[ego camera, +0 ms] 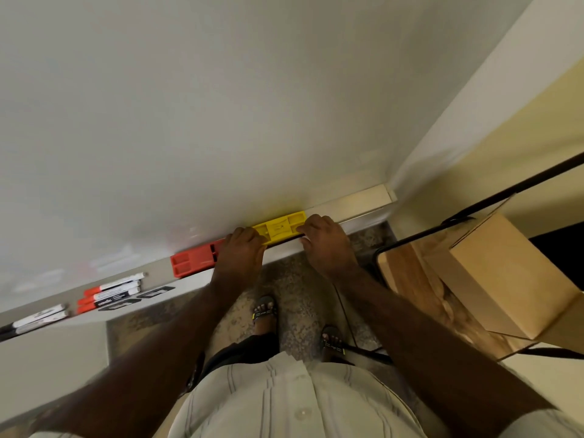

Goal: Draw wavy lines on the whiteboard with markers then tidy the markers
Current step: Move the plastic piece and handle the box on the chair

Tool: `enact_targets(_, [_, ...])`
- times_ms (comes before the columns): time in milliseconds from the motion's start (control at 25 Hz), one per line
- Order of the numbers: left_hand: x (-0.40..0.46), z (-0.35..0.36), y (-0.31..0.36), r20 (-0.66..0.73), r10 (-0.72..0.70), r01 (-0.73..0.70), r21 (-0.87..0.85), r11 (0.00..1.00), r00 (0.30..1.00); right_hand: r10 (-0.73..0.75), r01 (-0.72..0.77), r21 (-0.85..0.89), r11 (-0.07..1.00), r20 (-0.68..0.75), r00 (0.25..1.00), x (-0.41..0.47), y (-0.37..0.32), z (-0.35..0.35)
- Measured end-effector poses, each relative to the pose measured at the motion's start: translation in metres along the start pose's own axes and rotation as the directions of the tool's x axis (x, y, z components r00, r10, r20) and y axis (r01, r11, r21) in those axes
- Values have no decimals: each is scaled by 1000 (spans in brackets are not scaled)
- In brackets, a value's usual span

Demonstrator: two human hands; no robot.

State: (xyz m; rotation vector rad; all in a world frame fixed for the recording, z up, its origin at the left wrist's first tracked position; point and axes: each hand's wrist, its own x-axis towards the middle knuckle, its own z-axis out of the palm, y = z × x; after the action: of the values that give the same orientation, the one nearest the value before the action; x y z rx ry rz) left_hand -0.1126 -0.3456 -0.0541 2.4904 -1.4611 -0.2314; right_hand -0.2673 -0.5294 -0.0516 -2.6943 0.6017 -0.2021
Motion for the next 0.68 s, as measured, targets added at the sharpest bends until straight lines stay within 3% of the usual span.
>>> enact_targets(320, [-3,1,7,-68,134,-134,-1,991,989,15,-22,-90,996,-87,996,-3,3,3])
enact_targets(440, [-5,-5,31,-141,150,-162,-77,984,979,-3,-7,-79,997,-129,992,-23,11,-15])
enact_targets(680, [-15,9,109,-189,340,-364,-114,924,921,57,-80,-95,992,-225,973,-119,55,-53])
